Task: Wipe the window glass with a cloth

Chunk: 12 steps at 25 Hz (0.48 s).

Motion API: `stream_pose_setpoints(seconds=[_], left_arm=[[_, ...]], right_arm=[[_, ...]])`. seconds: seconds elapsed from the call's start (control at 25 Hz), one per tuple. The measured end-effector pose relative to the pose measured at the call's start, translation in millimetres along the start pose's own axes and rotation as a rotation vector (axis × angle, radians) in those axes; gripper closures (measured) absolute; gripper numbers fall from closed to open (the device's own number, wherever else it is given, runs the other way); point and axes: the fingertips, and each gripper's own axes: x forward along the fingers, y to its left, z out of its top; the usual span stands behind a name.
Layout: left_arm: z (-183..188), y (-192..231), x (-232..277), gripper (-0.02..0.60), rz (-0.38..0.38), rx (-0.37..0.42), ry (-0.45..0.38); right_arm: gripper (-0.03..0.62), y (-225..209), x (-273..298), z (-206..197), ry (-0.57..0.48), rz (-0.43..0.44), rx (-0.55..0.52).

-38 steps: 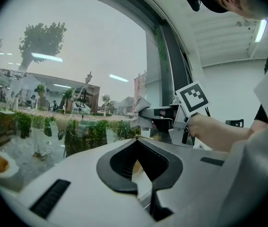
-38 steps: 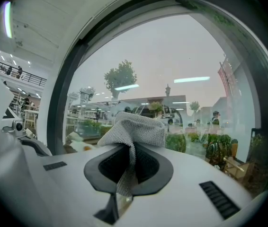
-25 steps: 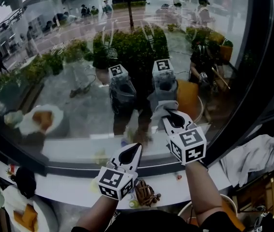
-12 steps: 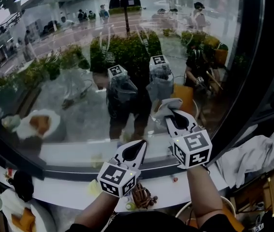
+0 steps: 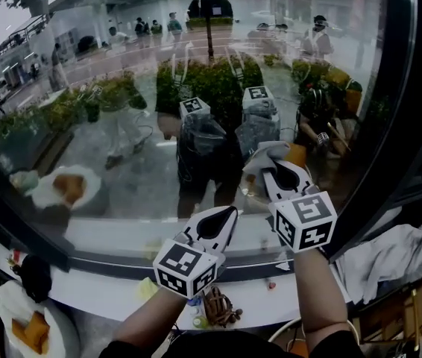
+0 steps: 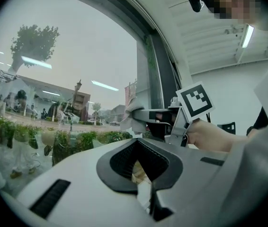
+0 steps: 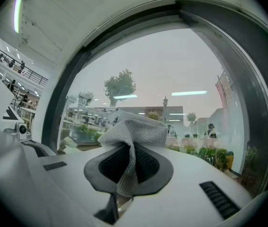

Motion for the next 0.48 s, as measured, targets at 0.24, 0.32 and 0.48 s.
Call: stream_pose_setpoints(seconds=[0.24, 0.32, 0.48], left_arm=[[1, 12, -11, 0.574, 0.044, -0.005, 0.0], [1, 17, -15, 0.574, 0.055, -0.01, 0.005], [-6, 29, -26, 0.574, 0.069, -0.014, 0.014]], right_arm=[[0.556, 0, 14, 0, 0.005, 0.009, 0.01], [0.556, 0, 18, 0, 0.011, 0.009, 0.013], [0.556, 8, 26, -5, 0.01, 0.002, 0.019]])
